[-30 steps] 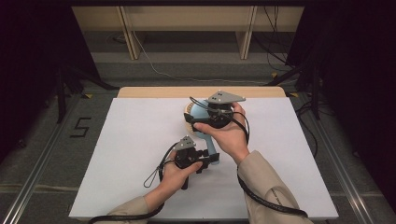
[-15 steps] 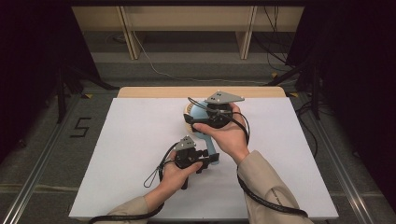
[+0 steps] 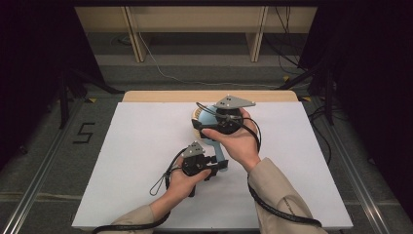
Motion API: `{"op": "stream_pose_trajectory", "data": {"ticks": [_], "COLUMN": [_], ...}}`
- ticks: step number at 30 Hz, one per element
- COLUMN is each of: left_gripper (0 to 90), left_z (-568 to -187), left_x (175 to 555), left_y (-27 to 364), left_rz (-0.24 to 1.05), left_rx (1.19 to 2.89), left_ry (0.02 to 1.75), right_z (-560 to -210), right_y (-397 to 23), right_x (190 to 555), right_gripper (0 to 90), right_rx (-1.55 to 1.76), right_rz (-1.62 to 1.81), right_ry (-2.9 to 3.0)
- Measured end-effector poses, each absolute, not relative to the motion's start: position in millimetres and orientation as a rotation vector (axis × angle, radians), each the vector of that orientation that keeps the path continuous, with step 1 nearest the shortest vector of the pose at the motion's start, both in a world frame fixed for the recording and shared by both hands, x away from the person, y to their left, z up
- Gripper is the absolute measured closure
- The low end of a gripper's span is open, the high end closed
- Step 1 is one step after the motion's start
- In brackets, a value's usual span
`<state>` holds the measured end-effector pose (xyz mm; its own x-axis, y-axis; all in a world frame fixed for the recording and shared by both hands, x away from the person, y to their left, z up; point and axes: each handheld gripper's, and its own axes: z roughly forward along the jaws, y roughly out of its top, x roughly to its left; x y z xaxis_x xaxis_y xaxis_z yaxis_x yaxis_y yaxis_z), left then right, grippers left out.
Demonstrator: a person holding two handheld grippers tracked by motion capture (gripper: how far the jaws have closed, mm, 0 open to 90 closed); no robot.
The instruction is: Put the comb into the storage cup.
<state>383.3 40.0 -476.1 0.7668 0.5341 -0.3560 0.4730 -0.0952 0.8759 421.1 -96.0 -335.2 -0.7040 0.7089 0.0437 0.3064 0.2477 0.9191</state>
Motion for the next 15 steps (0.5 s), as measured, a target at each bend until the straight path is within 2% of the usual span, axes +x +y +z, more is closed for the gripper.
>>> {"op": "stream_pose_trajectory", "data": {"ticks": [15], "left_gripper": [63.5], "left_z": [-472.6], "left_x": [384.4], "left_y": [43.2], "left_rz": [0.143], "left_rx": [1.76], "left_ry": [0.769], "right_z": [-332.0], "right_y": [-97.6], "right_x": [419.2], "right_gripper": [20.6], "right_rx": [0.916], "right_rz": [1.48], "right_ry": [2.122]}}
